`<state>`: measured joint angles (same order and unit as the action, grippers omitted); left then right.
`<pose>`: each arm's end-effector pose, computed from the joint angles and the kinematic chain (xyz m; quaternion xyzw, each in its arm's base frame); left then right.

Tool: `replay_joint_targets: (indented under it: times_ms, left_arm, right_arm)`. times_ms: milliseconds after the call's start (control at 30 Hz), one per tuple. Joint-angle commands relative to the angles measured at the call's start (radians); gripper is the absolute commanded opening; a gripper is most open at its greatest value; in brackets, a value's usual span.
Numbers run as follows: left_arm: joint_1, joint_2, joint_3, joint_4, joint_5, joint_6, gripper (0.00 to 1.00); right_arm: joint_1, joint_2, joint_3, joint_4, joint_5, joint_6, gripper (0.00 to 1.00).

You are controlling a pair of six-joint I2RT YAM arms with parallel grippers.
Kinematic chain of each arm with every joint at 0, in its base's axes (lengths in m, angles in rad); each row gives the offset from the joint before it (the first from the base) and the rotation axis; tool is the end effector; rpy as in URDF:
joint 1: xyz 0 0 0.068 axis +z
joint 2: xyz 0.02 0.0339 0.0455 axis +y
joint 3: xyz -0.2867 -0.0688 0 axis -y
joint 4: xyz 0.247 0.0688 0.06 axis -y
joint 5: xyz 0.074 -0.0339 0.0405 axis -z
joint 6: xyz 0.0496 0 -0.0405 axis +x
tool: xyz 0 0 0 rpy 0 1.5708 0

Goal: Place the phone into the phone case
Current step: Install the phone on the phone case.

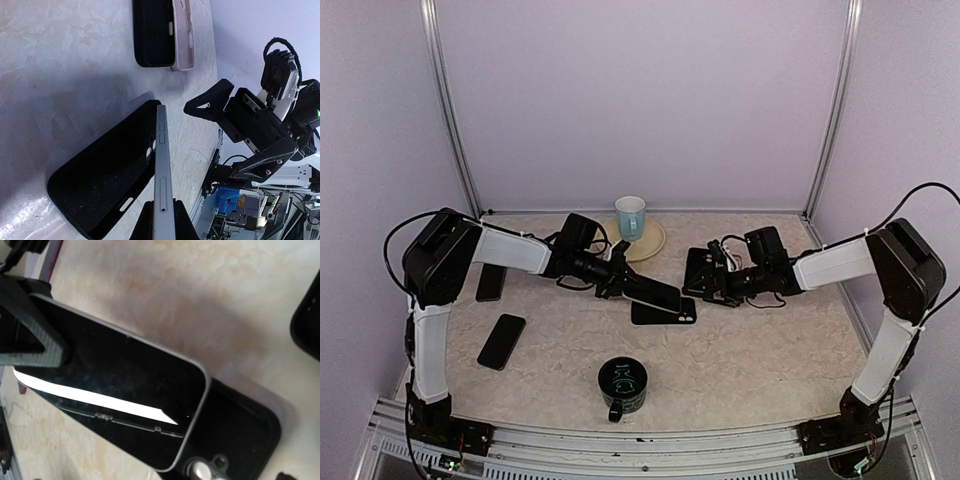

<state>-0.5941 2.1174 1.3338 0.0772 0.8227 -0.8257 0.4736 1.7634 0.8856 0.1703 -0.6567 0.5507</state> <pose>0.3677 -0.2923 0.1567 0.0702 0.8461 -0.5256 0.0545 0.3110 0.1934 0.1696 -0.1017 0.8643 0.4494 0.2017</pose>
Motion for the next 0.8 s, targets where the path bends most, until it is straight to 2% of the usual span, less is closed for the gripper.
replay_joint_targets:
  times_ms: [0, 767]
  left_arm:
    - [0.0, 0.018, 0.033, 0.028, 0.047, -0.024, 0.0]
    - [-0.037, 0.055, 0.052, 0.059, 0.048, -0.096, 0.0]
  right_arm:
    - [0.018, 0.022, 0.0, 0.03, -0.014, 0.014, 1.0]
    - [0.04, 0.063, -0.015, 0.034, 0.003, 0.032, 1.0]
